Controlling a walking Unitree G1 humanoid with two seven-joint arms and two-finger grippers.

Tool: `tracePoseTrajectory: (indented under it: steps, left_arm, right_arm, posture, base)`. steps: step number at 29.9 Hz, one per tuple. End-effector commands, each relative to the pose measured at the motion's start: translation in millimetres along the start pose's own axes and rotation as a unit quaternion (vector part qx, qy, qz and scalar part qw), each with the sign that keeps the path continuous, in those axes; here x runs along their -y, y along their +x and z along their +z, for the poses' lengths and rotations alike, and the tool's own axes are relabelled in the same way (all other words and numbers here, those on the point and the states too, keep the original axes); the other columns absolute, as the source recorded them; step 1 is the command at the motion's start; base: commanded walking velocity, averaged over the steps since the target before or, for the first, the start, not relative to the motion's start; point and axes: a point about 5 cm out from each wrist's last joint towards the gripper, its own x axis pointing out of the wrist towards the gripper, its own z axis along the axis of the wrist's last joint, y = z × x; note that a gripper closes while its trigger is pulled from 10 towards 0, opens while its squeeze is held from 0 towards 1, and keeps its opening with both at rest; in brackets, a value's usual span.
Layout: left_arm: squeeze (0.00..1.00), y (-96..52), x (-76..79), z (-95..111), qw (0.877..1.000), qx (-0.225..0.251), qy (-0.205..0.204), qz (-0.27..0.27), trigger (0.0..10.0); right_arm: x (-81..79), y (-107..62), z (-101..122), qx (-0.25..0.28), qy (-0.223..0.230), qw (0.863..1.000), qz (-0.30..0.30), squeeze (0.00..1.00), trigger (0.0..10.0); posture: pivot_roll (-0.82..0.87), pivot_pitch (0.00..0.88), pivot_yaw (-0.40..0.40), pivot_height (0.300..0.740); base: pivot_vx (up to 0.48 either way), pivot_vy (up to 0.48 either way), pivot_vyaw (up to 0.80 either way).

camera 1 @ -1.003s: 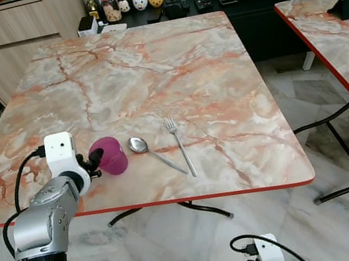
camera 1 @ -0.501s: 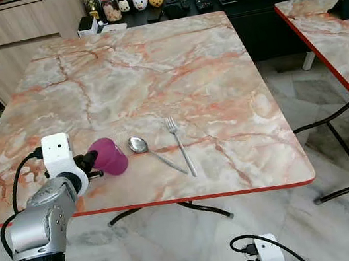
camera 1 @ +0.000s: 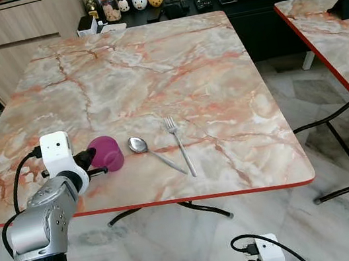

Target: Setting the table

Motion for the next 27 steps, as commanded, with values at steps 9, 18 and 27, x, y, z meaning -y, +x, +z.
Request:
tracePoseTrajectory:
  steps: [9,18,27]
  left_arm:
    - [0.00,-26.9,4.7,39,0.969,0.246,-0.013,0.029,10.0]
    - [0.00,-31.0,20.5,35,0.955,0.295,-0.001,0.018,10.0]
    - [0.00,-28.1,18.7,37,0.952,0.306,-0.003,0.020,10.0]
  right_arm:
    - [1.7,-0.9,-3,0.001,0.011,1.000,-0.012,0.00,10.0]
    - [5.7,-1.6,-5,-0.001,0.022,0.999,-0.030,0.00,10.0]
    - [7.1,-2.2,-9,-0.011,0.029,0.999,-0.031,0.00,10.0]
  posture:
    - [0.05,0.058,0.039,0.740]
    - [0.03,0.034,0.025,0.740]
    - [0.03,0.018,0.024,0.740]
  base:
    - [0.000,0.000,0.00]
    - [0.000,-0.173,0.00]
    - [0.000,-0.472,-0.08]
